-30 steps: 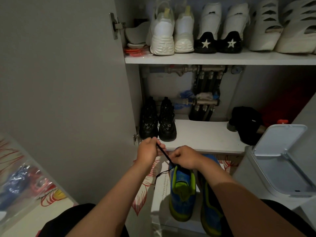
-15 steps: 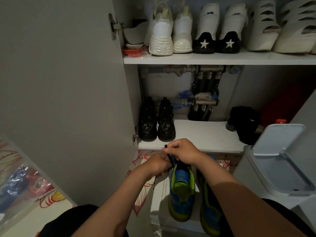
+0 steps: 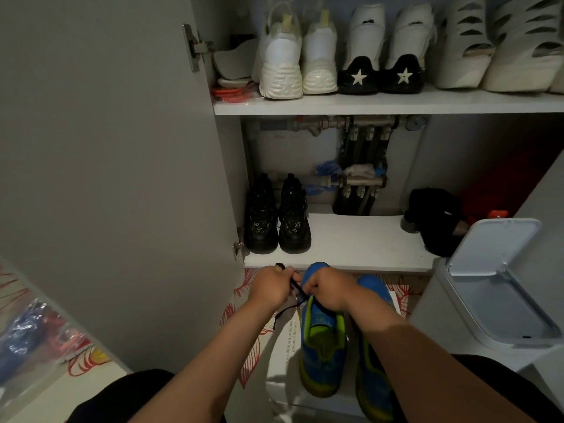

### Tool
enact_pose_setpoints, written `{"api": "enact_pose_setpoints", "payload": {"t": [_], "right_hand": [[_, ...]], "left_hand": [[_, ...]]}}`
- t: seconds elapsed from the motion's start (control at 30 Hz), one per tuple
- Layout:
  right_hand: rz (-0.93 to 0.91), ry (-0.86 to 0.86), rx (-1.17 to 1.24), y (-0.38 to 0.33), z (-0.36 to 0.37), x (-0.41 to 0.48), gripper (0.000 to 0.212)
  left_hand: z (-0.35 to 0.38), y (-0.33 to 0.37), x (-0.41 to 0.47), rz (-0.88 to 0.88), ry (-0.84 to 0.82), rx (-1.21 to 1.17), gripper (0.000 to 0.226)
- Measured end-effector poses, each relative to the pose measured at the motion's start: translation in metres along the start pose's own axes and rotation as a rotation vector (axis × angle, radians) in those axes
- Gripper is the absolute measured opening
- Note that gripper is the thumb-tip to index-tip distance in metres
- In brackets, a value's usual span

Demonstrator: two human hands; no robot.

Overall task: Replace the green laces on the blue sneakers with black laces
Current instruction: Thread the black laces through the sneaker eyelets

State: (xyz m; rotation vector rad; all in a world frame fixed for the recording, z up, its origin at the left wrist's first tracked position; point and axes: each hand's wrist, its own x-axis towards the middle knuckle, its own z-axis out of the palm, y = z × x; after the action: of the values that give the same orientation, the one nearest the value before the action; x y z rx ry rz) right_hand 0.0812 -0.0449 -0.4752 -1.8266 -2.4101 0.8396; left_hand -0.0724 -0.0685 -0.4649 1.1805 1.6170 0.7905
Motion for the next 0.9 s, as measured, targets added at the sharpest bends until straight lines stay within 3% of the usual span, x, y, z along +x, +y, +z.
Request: {"api": "enact_pose_setpoints", "payload": {"t": [0.3, 0.4, 0.5, 0.6, 0.73, 0.9], "right_hand": [[-0.017, -0.033, -0.245, -0.011, 0.002, 0.005, 0.027], [0.001, -0.037, -0.330, -0.022, 0.003, 0.007, 0.021], [-0.024, -0.040, -0.430, -0.029, 0.004, 0.009, 0.033], [-0.025, -0.069, -0.520, -0.035, 0.009, 0.012, 0.030], [-0.041, -0.074, -0.610, -0.039, 0.011, 0.017, 0.029], [-0.036, -0.065, -0.471, -0.037, 0.016, 0.018, 0.023]], "left_hand": [[-0.027, -0.004, 0.000, -0.054, 0.076, -0.172, 0.023], [-0.038, -0.017, 0.000, -0.076, 0.081, 0.246, 0.022], [-0.045, -0.026, -0.004, -0.127, 0.083, 0.651, 0.020], [-0.050, -0.029, -0.007, -0.128, 0.061, 1.049, 0.027], [-0.052, -0.037, -0.006, -0.209, -0.083, 1.271, 0.036], [-0.047, -0.045, -0.004, -0.147, -0.269, 1.265, 0.044]]}}
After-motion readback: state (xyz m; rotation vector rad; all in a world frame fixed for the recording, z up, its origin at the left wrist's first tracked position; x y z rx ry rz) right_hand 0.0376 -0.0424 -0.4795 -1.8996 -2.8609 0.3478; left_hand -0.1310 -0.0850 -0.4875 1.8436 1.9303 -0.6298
